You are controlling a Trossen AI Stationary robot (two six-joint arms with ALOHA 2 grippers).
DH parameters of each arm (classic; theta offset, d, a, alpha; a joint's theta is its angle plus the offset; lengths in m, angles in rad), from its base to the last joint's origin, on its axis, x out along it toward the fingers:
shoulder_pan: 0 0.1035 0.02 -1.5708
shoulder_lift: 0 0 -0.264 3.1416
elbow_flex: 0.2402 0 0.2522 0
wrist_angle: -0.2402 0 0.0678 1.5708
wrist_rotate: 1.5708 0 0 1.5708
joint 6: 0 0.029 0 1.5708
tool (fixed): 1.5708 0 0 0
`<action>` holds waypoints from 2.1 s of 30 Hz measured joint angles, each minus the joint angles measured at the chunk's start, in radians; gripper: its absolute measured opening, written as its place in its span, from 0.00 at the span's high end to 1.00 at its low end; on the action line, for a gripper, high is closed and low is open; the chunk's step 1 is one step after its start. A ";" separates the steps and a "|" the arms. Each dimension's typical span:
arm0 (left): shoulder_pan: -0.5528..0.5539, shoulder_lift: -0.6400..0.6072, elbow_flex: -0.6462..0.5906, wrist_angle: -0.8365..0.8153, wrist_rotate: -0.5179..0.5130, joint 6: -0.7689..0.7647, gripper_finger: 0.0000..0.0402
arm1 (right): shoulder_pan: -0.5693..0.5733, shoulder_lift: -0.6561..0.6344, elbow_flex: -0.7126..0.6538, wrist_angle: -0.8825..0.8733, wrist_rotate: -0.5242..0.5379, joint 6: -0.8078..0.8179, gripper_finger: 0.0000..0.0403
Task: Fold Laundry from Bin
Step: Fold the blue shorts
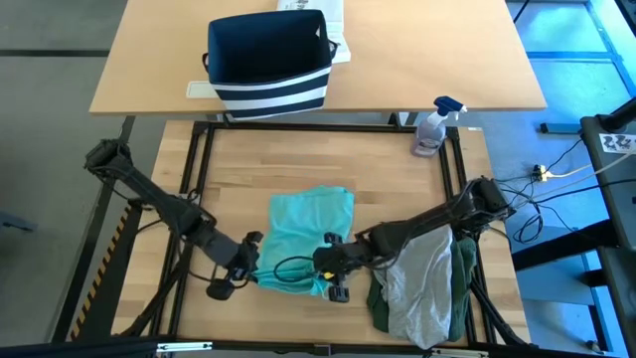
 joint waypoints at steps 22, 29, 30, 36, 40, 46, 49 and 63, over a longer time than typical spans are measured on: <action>0.394 -0.002 -0.207 0.272 0.200 0.044 0.96 | -0.035 -0.382 -0.610 0.581 0.227 0.183 0.94; 0.544 -0.002 -0.370 0.545 0.243 -0.077 0.96 | -0.197 -0.446 -0.811 0.888 0.157 0.240 0.94; 0.561 -0.002 -0.382 0.565 0.242 -0.083 0.96 | -0.223 -0.447 -0.825 0.904 0.142 0.242 0.94; 0.672 -0.002 -0.396 0.584 0.245 -0.098 0.96 | -0.375 -0.447 -0.848 0.931 0.033 0.236 0.94; 0.756 -0.001 -0.396 0.593 0.296 -0.109 0.96 | -0.472 -0.448 -0.848 0.974 -0.016 0.224 0.94; 0.904 -0.001 -0.395 0.600 0.414 -0.164 0.96 | -0.614 -0.446 -0.847 0.975 -0.108 0.232 0.94; 0.980 -0.001 -0.395 0.604 0.453 -0.192 0.96 | -0.682 -0.444 -0.846 0.978 -0.162 0.252 0.94; 0.891 0.000 -0.398 0.630 0.549 -0.377 0.96 | -0.601 -0.444 -0.846 0.949 -0.300 0.303 0.94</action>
